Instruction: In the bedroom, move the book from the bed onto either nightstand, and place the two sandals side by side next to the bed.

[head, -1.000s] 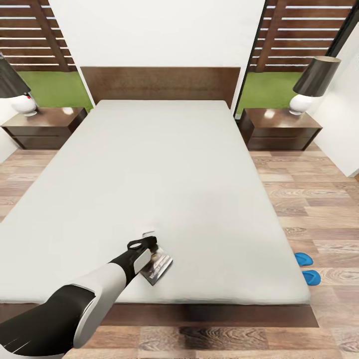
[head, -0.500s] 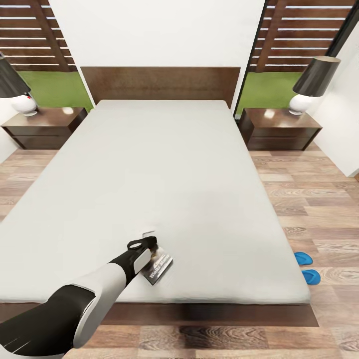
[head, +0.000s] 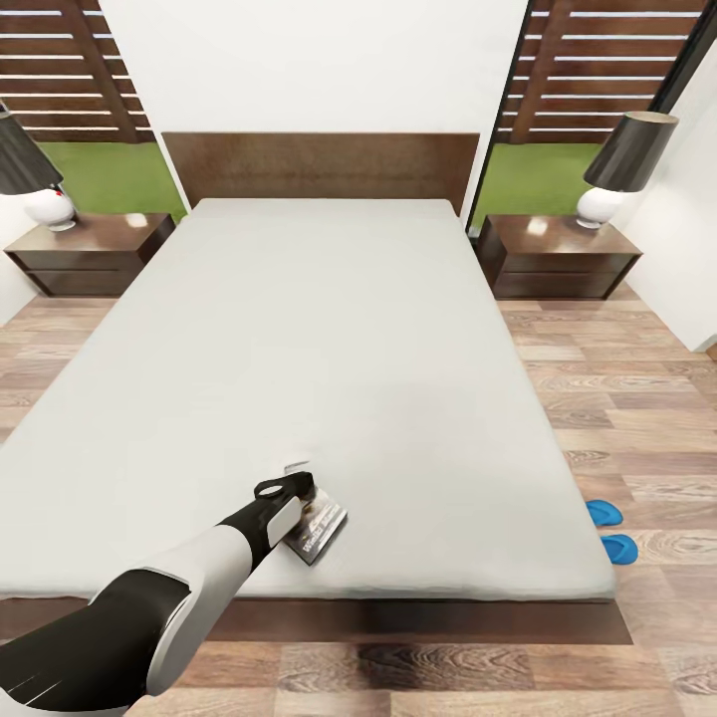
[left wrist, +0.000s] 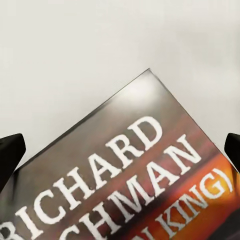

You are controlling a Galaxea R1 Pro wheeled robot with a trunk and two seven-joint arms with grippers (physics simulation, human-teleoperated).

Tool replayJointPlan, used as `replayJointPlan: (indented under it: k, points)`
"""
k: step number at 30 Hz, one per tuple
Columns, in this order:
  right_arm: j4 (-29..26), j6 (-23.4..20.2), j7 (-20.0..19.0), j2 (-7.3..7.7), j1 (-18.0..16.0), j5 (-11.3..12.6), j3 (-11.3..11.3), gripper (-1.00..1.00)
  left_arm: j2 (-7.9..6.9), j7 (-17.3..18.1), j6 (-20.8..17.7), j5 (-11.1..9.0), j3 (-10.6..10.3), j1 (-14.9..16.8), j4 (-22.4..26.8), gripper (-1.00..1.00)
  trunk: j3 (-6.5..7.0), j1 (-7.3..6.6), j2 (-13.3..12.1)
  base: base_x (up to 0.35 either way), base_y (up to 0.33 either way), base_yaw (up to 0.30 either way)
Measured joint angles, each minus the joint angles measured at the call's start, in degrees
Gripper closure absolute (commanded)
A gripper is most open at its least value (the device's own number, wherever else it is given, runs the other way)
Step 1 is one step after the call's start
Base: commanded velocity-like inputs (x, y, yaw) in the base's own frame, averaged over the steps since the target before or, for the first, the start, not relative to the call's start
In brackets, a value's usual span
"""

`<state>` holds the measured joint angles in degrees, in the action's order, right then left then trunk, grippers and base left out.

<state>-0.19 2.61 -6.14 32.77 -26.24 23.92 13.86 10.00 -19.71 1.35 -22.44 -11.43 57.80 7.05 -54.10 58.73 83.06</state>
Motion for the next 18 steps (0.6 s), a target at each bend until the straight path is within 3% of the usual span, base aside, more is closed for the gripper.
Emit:
replayJointPlan:
  k: [8,18]
  points:
    - [0.00,0.00,0.00,0.00,0.00,0.00,0.00,-1.00,0.00,0.00,0.00,0.00,0.00,0.00,0.00,-1.00,0.00,0.02,0.00,-0.124,0.000,0.000]
    - [0.01,0.00,0.00,0.00,0.00,0.00,0.00,-1.00,0.00,0.03,0.00,0.00,0.01,0.00,0.00,-1.00,0.00,0.00,0.00,-0.018,0.000,0.000]
